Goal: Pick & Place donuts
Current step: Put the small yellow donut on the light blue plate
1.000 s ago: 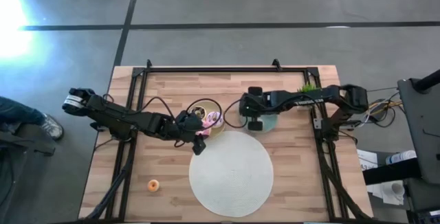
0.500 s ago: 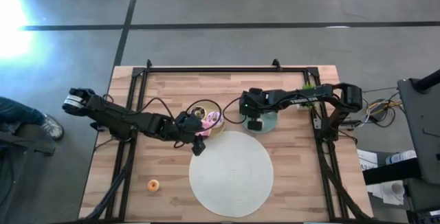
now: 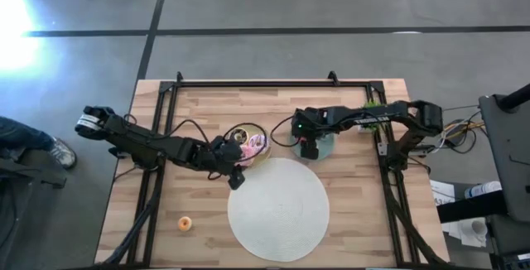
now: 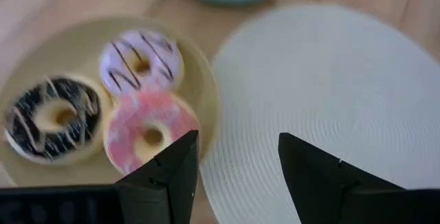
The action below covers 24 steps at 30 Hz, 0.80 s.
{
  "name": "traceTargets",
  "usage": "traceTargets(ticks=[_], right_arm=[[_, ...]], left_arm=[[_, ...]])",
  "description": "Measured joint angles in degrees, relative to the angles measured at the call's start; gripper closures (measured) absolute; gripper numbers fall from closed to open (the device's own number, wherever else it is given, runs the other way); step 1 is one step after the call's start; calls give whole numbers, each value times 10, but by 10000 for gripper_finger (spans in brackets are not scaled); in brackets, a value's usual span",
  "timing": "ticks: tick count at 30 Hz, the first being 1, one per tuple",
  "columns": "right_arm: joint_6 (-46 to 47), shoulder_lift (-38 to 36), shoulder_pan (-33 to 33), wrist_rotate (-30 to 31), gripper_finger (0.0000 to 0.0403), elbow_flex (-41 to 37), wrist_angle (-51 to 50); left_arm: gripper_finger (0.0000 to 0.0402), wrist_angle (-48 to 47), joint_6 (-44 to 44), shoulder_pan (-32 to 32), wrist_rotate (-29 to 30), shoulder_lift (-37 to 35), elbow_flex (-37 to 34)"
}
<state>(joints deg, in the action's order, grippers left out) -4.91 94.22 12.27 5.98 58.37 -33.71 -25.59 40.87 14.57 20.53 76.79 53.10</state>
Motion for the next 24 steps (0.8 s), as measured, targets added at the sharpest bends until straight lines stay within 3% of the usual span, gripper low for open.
traceTargets(ticks=[6,12,18,24], right_arm=[[10,-77,-1,4,156,0,10],[63,-129,-6,13,158,-4,10],[87,-126,-28,13,163,-5,10],[88,-99,-47,14,163,-5,10]], left_arm=[[228,-88,93,53,-70,-1,0],[228,-212,310,174,-80,-1,1],[228,-244,588,277,-132,3,1],[228,-240,733,330,-219,38,1]])
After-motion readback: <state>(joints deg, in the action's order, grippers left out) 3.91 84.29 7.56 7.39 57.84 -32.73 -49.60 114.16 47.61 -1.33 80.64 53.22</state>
